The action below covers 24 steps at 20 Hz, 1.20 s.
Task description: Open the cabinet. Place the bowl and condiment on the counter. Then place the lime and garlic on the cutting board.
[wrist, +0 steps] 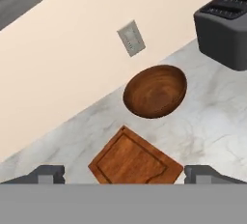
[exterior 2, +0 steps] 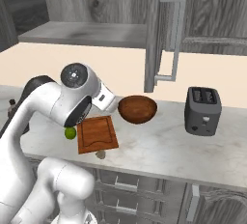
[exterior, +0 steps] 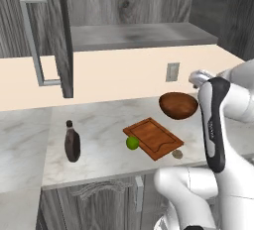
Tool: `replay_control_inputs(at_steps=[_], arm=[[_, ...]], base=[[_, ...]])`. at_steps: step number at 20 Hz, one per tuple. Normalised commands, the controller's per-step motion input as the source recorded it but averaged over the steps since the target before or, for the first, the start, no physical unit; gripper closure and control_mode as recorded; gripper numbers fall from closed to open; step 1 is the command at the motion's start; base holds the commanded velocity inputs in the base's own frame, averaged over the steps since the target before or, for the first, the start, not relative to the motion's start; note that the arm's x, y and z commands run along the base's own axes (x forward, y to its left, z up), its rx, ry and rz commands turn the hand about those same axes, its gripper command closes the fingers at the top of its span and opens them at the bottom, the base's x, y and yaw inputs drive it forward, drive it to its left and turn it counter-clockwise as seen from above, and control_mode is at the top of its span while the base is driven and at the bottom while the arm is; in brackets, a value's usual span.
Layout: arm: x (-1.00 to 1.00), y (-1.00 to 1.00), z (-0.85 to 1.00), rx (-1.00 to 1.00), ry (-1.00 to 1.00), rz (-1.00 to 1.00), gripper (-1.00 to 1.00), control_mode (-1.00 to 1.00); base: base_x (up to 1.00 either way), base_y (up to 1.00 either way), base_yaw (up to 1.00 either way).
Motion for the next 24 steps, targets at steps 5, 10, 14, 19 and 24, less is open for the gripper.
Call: replay_control_inputs(at_steps=[5,10,14,19,24], arm=[[0.0,0.25,-0.46,-0.25,0.26,0.11,-1.0,-1.0],[-0.1,0.21,-0.3,-0.21,0.19,0.1,-1.0,-1.0],[-0.17,0.01,-0.28,-0.15,0.2,0.14,-1.0,-1.0],[-0.27,0.0,-0.27,-0.03,0.15,0.15,-1.0,-1.0],[-0.47,0.0,-0.12,0.0,0.0,0.17,-1.0,-1.0]], base=[[0.0,0.0,0.0],[0.0,0.0,0.0],[0.0,0.0,0.0],[0.0,0.0,0.0],[0.0,0.0,0.0]])
